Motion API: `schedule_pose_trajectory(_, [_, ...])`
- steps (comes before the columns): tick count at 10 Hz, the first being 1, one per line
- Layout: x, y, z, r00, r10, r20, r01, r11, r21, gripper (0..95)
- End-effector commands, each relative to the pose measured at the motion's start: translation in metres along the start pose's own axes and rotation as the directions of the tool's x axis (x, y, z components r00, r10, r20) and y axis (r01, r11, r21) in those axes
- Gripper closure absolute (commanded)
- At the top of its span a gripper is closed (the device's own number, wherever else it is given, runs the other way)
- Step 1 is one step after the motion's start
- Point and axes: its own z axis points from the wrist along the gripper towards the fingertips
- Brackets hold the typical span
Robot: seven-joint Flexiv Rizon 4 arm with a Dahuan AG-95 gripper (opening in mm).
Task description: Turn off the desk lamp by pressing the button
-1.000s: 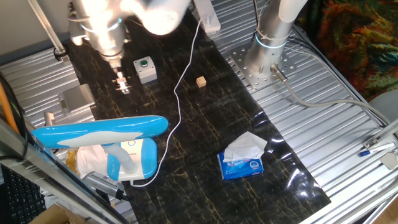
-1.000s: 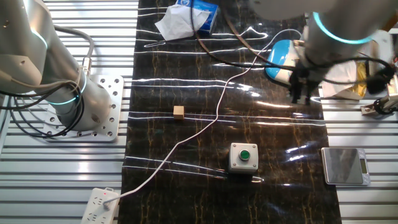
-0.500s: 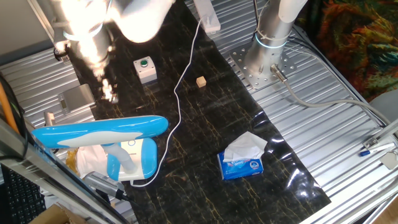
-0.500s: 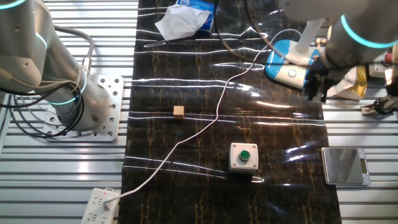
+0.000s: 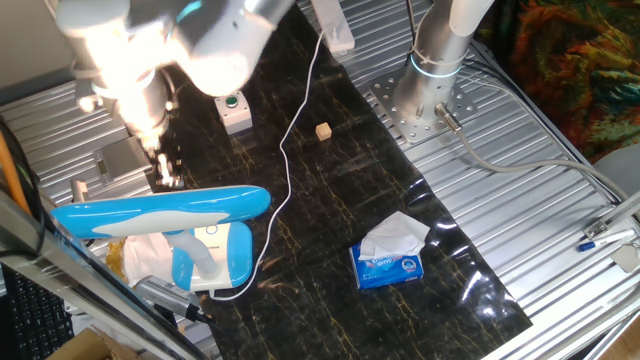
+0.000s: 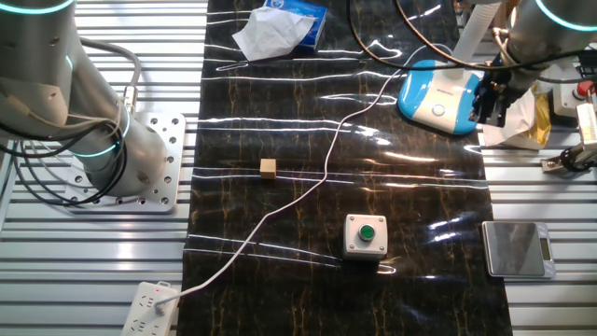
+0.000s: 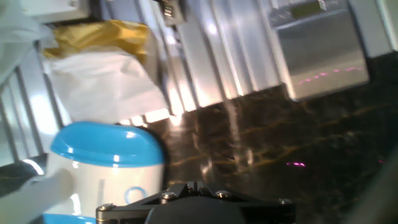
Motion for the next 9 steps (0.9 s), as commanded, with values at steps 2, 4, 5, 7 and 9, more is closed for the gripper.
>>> schedule_pose_trajectory(2, [-0.002, 0.011, 0.004, 0.999, -0.003, -0.035, 0.003, 1.0, -0.013, 95.0])
schedule_pose_trajectory(4, [-0.002, 0.019, 0.008, 0.999, -0.004, -0.049, 0.002, 0.999, -0.05, 76.0])
schedule_pose_trajectory(5, [-0.001, 0.021, 0.009, 0.998, -0.005, -0.057, 0.001, 0.997, -0.082, 57.0])
schedule_pose_trajectory(7, [0.006, 0.023, 0.012, 0.998, -0.014, -0.06, 0.007, 0.995, -0.102, 0.0])
schedule_pose_trajectory(9, [0.011, 0.023, 0.014, 0.998, -0.006, -0.066, 0.001, 0.996, -0.084, 0.0])
